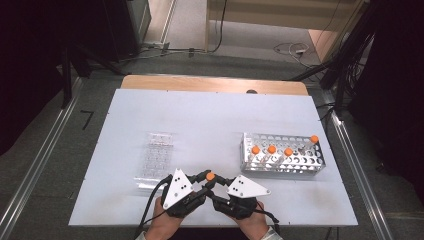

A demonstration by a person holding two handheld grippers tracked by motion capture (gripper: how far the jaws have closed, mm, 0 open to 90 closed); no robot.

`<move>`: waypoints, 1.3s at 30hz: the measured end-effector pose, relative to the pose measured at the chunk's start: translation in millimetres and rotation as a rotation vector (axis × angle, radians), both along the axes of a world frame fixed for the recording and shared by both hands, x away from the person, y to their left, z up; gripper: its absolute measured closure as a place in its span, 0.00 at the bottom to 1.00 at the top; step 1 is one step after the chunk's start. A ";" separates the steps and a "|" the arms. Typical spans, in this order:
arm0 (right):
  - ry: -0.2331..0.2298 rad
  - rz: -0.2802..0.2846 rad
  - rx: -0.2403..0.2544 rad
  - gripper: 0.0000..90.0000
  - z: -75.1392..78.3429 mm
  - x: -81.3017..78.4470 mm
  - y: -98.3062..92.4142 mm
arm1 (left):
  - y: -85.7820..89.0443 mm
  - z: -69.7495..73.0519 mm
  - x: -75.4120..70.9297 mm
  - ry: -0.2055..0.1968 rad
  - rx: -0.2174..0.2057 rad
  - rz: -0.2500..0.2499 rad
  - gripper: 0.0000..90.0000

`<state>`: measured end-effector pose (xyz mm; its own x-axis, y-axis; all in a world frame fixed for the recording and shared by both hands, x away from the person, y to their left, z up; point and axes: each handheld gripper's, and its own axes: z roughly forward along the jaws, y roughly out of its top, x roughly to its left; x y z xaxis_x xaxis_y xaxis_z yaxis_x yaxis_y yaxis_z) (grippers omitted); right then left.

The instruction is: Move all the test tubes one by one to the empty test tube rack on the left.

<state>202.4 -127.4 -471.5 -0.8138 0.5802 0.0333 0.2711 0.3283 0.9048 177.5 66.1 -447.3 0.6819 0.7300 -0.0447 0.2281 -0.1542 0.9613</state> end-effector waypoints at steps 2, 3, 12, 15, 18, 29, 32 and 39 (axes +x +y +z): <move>0.005 -0.012 0.006 0.37 0.7 1.2 -1.6 | 2.0 1.0 0.5 0.000 -0.006 0.005 0.77; 0.005 -0.012 0.006 0.37 0.7 1.2 -1.6 | 3.0 1.4 0.7 0.002 -0.013 0.009 0.77; 0.008 -0.033 0.011 0.30 2.2 2.7 -8.3 | 17.0 9.9 4.2 0.014 -0.054 0.040 0.77; 0.011 -0.039 0.013 0.30 2.1 2.9 -10.1 | 22.7 15.1 4.2 0.008 -0.067 0.050 0.77; 0.014 -0.045 0.014 0.30 2.1 3.1 -11.4 | 28.5 20.2 3.8 0.006 -0.080 0.060 0.77; 0.011 -0.063 0.015 0.30 2.9 3.5 -17.1 | 58.6 32.9 7.0 0.002 -0.122 0.130 0.77; 0.010 -0.066 0.018 0.30 3.3 3.9 -18.5 | 66.1 35.6 7.8 -0.003 -0.127 0.149 0.77; 0.012 -0.074 0.017 0.30 3.4 4.0 -20.0 | 82.7 39.7 9.4 -0.012 -0.136 0.202 0.77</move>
